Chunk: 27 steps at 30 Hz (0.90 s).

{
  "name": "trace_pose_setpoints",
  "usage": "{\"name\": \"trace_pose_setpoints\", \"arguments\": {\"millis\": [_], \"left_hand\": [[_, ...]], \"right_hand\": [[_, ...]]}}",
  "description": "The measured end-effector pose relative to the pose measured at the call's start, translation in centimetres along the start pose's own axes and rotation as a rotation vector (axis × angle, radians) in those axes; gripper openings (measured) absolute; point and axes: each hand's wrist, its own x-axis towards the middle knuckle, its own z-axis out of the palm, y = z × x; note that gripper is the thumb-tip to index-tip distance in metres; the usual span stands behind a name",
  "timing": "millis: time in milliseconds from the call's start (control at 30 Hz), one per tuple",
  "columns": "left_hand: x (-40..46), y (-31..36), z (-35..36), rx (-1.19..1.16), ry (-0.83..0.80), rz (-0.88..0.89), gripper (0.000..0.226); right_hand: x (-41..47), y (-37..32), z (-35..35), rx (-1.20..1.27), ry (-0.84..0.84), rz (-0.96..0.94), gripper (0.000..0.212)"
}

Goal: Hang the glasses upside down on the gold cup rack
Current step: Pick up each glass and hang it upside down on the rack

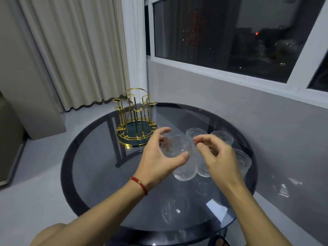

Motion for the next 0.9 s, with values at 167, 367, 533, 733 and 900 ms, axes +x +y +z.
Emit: {"name": "trace_pose_setpoints", "arguments": {"millis": [167,367,533,733,900], "left_hand": [[3.2,-1.0,-4.0,-0.324,0.136,-0.064,0.066],[6.0,-4.3,-5.5,-0.513,0.161,-0.176,0.066],[6.7,-10.6,-8.0,0.162,0.032,-0.061,0.061],[5.9,-17.5,-7.8,0.718,-0.083,-0.080,0.073],[6.2,-18.5,-6.9,0.824,-0.110,-0.105,0.077]], "right_hand": [[2.3,-1.5,4.8,0.187,-0.204,0.242,0.039],[5.5,-2.0,8.0,0.559,-0.279,0.450,0.036],[10.0,-2.1,7.7,0.116,-0.062,0.326,0.047],[18.4,-5.6,9.3,0.016,0.140,0.088,0.067],[26.0,-8.3,16.4,0.073,0.118,0.025,0.061]]}}
